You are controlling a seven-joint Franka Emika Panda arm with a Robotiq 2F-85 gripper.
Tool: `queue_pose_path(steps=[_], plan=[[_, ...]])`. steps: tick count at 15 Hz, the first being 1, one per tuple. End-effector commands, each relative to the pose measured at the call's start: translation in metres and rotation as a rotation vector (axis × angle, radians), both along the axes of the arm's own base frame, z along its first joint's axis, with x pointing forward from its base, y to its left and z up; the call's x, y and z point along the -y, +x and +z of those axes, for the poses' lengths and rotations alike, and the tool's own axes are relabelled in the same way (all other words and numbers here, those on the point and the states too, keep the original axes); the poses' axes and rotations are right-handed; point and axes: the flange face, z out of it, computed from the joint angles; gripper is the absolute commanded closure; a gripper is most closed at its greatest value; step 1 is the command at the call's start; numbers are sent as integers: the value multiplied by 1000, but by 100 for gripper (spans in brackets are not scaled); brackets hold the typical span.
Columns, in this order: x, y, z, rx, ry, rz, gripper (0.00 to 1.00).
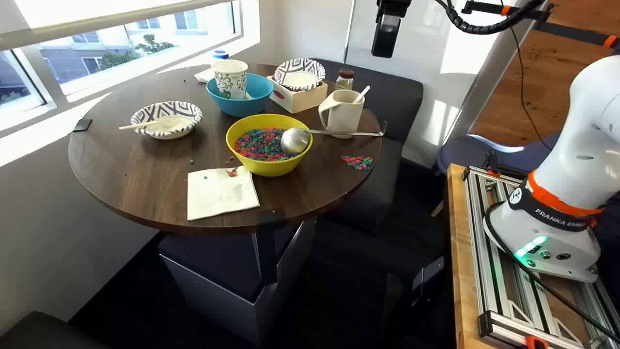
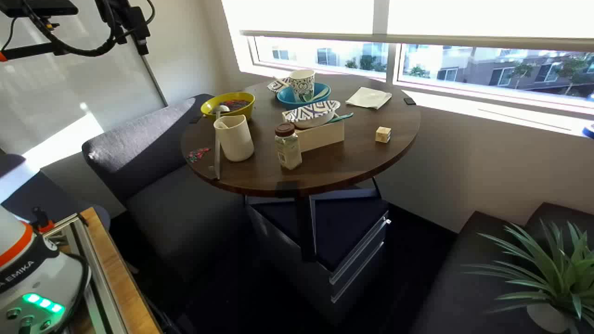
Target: Use the silver ladle to stir the contents in the yellow bowl
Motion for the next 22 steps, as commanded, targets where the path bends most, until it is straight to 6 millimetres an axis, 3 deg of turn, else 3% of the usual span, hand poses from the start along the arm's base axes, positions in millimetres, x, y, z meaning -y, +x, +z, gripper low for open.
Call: queue_pose_path(steps=[1,20,22], plan=[[0,0,1,-1,0,0,0],[0,0,1,-1,0,0,0],[9,10,-10,36,41,51,0]])
